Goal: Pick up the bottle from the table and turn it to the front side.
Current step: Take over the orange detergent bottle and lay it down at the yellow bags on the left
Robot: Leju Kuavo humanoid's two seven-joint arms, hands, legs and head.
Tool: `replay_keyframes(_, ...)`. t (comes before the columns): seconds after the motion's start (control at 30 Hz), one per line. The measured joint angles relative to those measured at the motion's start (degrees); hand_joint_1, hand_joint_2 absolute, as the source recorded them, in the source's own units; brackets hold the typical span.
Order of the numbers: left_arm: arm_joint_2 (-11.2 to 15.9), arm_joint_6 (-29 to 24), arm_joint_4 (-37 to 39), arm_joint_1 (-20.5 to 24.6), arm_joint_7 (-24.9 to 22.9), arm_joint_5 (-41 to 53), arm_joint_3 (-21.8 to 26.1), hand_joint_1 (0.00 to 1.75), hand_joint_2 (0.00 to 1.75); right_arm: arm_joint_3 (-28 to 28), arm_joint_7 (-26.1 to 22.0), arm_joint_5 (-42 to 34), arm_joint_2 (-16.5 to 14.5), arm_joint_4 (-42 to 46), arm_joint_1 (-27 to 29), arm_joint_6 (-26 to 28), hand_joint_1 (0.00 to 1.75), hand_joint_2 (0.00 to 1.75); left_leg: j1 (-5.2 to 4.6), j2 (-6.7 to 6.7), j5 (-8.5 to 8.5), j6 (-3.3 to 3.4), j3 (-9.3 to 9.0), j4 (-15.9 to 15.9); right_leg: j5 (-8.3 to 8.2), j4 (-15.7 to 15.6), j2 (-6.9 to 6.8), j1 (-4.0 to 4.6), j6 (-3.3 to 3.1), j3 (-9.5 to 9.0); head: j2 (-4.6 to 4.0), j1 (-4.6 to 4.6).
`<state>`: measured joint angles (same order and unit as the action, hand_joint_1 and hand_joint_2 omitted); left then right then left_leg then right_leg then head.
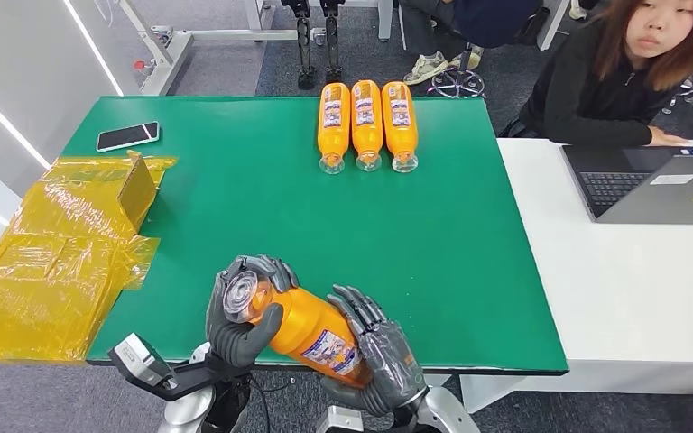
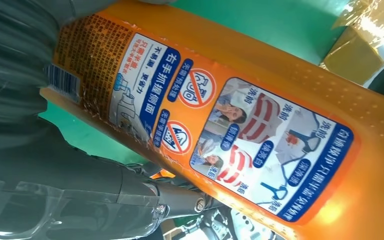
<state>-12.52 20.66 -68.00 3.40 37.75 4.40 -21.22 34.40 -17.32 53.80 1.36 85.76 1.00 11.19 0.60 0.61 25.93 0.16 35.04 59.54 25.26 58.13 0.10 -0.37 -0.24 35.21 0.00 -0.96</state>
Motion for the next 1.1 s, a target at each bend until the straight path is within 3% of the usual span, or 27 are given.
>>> replay_keyframes(0.2, 0.0, -1.3, 0.0, 0.0, -0.6, 1.0, 0.0, 1.69, 1.75, 0.0, -0.2, -0.1, -0.9, -0.5, -0.4, 0.7, 0.00, 1.75, 0.00, 0.00, 0.00, 0.00, 0.00, 0.0, 0.00, 0.0, 0.00, 0.00, 0.00, 0.00, 0.00, 0.00)
replay_keyframes(0.37, 0.8, -11.5, 0.8, 1.8, -0.5, 9.7, 1.2, 1.74, 1.75, 0.0, -0.6, -0.3, -2.0, -0.8, -1.6, 0.7, 0.00, 1.75, 0.01, 0.00, -0.05, -0.03, 0.00, 0.0, -0.02, 0.0, 0.00, 0.01, -0.02, 0.00, 0.00, 0.01)
replay_keyframes(0.77, 6.8, -22.4, 4.1, 11.2, -0.2, 19.3, 10.6, 1.75, 1.75, 2.4, -5.0, -5.9, -1.9, -5.0, -5.7, 1.1, 0.00, 1.75, 0.03, -0.05, -0.18, -0.10, -0.01, 0.0, -0.09, 0.1, 0.04, 0.02, -0.12, 0.04, 0.00, 0.00)
replay_keyframes(1.1, 11.0, -29.7, 10.9, 18.6, -1.2, 28.6, 12.9, 1.75, 1.75, 4.4, -5.4, -8.6, -1.5, -7.6, -9.4, 1.2, 0.00, 1.75, 0.02, -0.05, -0.23, -0.14, -0.01, 0.0, -0.13, 0.1, 0.04, 0.01, -0.15, 0.05, 0.00, 0.00)
